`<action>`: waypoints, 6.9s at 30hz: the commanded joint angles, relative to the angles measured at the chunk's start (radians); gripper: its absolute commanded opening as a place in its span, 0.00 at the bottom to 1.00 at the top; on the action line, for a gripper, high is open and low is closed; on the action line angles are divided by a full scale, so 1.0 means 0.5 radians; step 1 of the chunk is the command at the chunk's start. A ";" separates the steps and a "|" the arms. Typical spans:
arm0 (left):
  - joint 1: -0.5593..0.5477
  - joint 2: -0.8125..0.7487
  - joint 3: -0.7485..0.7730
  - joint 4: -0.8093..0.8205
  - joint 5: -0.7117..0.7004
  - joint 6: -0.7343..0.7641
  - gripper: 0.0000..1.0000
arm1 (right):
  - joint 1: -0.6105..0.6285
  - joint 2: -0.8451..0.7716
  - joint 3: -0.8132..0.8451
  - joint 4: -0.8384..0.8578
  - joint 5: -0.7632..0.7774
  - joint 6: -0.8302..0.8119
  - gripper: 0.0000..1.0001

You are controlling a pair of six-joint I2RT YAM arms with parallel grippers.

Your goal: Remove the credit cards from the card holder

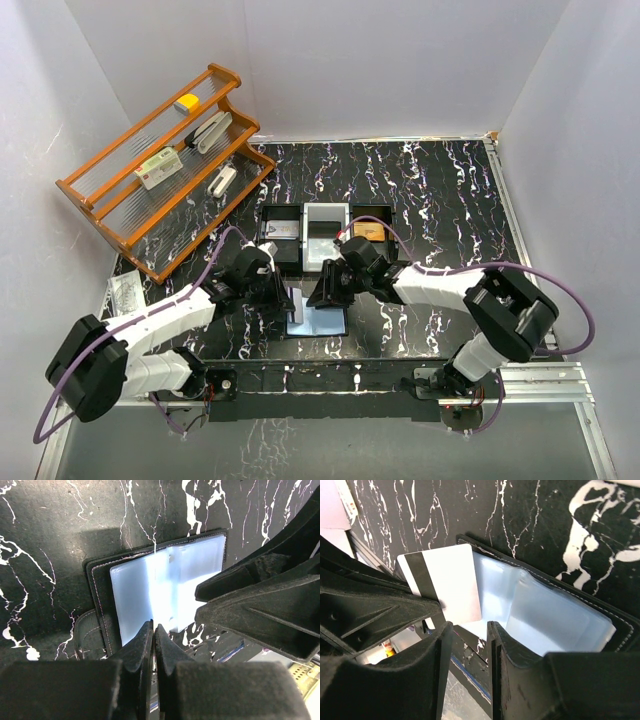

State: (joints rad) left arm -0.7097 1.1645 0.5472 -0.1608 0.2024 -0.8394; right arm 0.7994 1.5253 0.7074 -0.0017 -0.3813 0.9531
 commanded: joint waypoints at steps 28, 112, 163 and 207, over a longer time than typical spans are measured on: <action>0.014 -0.238 0.077 0.083 0.071 0.096 0.00 | 0.021 -0.383 0.116 -0.180 0.600 -0.113 0.67; 0.555 -0.519 0.420 -0.886 -0.572 0.523 0.99 | -0.059 -0.284 0.703 -0.221 0.758 -1.546 0.00; 0.812 -0.840 0.344 -0.806 -0.918 0.623 0.99 | 0.232 1.246 1.798 -0.157 1.474 -3.483 0.00; 0.812 -0.748 0.328 -0.740 -0.761 0.690 0.99 | 0.230 0.850 1.579 0.169 1.291 -2.844 0.49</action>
State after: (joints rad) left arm -0.3088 0.7933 0.7174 -0.5461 -0.1936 -0.5083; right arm 0.9150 2.1063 1.5345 -0.0677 0.2695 -0.6025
